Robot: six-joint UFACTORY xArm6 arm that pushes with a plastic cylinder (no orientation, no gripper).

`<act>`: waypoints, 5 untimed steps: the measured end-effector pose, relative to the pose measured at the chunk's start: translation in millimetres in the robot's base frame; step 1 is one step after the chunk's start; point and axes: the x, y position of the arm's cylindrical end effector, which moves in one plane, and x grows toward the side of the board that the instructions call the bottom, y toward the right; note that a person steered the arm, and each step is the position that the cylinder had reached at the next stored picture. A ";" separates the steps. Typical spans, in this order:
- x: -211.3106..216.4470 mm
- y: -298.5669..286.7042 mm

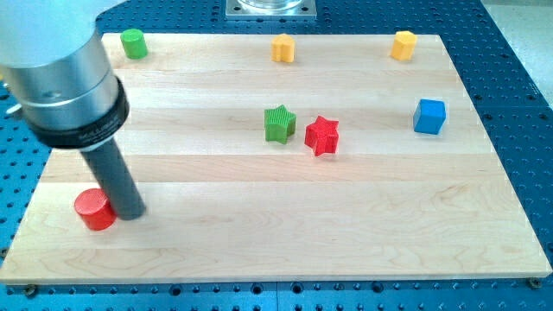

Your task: Push the red circle to the bottom left side of the board

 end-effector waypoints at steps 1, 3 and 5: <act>8.5 -47.6; -33.3 -41.8; -60.6 -41.8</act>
